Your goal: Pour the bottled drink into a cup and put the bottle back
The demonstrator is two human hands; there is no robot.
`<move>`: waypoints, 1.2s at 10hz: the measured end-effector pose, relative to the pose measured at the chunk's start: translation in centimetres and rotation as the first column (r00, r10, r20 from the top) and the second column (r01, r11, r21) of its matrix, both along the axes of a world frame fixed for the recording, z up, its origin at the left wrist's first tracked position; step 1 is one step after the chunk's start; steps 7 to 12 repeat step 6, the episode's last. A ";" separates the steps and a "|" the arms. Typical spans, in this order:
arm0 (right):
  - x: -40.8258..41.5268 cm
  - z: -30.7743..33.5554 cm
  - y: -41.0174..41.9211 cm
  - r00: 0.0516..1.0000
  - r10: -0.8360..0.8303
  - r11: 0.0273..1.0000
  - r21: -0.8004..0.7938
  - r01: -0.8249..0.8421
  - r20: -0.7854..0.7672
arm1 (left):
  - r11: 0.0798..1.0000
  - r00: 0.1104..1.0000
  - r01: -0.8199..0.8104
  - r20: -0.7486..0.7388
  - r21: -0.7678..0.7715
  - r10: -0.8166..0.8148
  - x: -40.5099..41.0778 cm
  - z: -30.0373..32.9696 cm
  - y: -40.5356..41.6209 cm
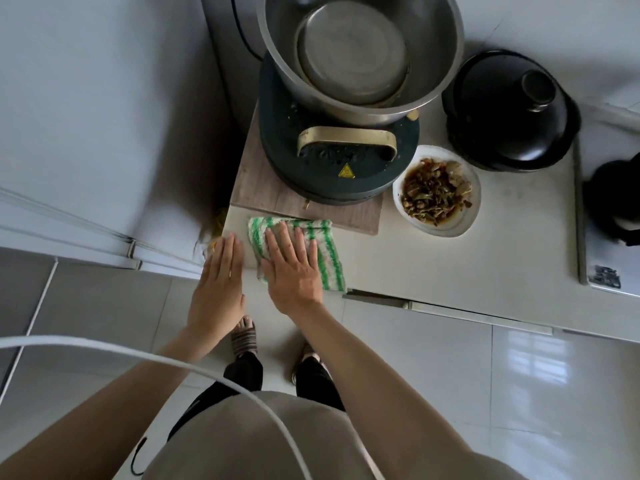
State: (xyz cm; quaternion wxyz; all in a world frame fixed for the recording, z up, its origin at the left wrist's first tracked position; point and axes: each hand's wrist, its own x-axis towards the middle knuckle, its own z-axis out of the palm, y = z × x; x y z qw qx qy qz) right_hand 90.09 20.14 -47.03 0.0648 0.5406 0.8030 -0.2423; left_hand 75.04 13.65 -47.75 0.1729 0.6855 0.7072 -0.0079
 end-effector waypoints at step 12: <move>23.2 5.4 4.5 0.949 -0.277 0.919 -0.249 0.307 0.150 | 0.999 0.997 0.026 -0.068 0.035 -0.023 0.7 0.2 -0.7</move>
